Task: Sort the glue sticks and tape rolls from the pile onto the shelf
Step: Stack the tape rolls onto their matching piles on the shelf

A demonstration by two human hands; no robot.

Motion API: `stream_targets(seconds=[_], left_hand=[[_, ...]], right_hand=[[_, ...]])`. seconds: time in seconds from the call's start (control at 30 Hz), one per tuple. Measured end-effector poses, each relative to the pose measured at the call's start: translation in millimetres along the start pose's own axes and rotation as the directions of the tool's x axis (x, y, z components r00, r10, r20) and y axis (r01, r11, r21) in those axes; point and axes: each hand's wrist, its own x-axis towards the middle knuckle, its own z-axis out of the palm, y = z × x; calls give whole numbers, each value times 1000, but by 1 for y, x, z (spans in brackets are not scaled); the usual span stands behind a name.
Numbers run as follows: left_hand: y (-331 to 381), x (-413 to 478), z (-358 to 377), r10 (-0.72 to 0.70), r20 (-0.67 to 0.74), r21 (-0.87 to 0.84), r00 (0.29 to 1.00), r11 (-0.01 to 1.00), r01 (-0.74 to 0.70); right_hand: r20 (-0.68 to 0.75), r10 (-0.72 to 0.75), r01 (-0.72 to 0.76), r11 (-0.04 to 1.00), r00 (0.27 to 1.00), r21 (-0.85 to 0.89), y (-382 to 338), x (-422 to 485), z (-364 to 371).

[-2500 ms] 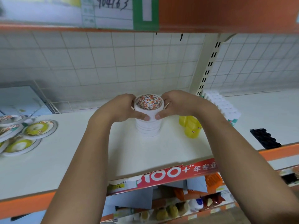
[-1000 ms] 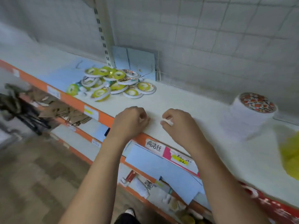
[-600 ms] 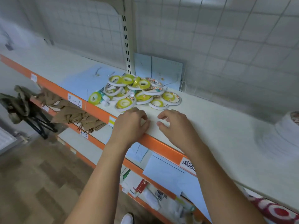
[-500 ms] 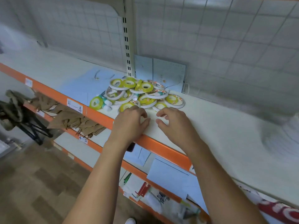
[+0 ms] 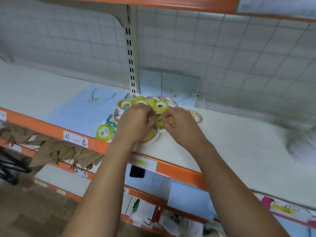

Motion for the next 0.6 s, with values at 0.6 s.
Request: stream_targets(seconds=[0.6], left_hand=[[-53,50,7,-22,137,85,990,996,10]], right_hand=[[34,101,-96,987,994,-125,7,70,20]])
